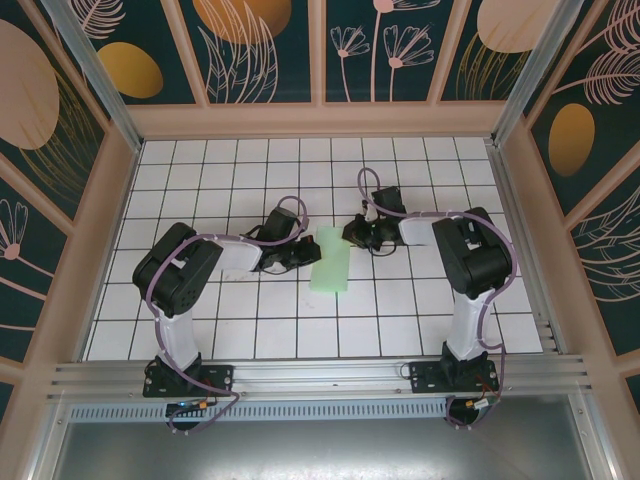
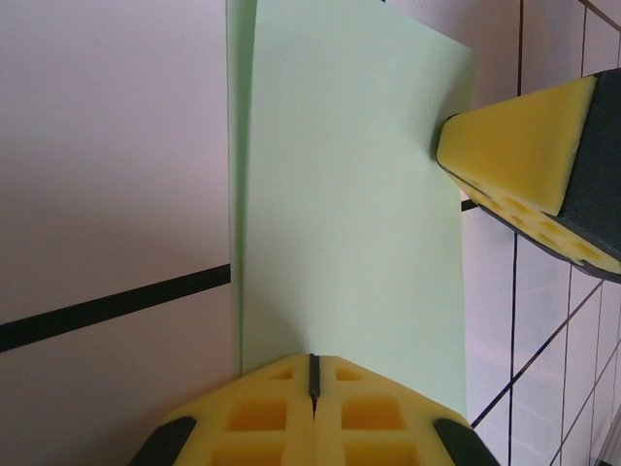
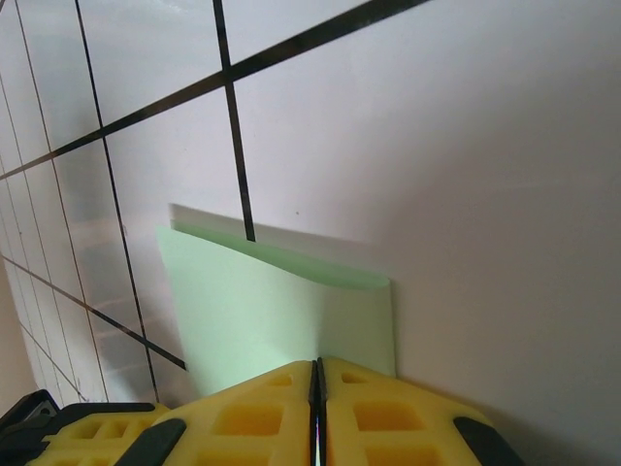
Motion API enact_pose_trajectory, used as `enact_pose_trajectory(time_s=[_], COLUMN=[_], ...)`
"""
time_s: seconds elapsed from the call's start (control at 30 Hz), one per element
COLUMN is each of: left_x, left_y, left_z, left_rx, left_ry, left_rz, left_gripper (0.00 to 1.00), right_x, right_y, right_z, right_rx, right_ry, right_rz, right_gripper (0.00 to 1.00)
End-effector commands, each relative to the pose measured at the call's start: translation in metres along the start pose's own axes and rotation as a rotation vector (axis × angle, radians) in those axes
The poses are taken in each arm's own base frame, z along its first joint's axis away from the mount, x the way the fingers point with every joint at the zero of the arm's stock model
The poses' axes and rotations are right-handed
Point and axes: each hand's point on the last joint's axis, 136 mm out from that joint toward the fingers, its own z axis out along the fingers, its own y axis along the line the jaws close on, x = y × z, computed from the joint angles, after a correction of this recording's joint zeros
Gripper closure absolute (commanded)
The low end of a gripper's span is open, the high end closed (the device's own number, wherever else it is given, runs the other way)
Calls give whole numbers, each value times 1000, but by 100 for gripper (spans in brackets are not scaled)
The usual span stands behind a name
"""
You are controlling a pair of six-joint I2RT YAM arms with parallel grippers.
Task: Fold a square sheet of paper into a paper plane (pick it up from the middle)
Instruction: Fold the square sheet of paper in half at the center of the table.
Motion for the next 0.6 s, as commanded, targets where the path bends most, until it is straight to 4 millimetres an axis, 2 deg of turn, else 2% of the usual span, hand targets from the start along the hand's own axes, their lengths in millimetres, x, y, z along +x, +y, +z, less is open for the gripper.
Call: enact_pose_trajectory(time_s=[0.0,0.13,0.23,0.57], left_x=[33,33,34,33], left_y=[45,45,46,44], left_z=[1,1,2,1], left_rx=[-159,-158,-160,-154], left_ry=[89,90,92,90], left_rz=[-44,-45,-44,-44], left_gripper=[100,100,100,100], right_x=[-9,-28,-34,-23], right_y=[6,30,36,0], right_z=[-4,-18,-19,4], right_rx=[20,-46,-68,3], right_ry=[-13,-50,-51,-11], right_rz=[-11,-37,-41,21], right_gripper=[87,87,87,87])
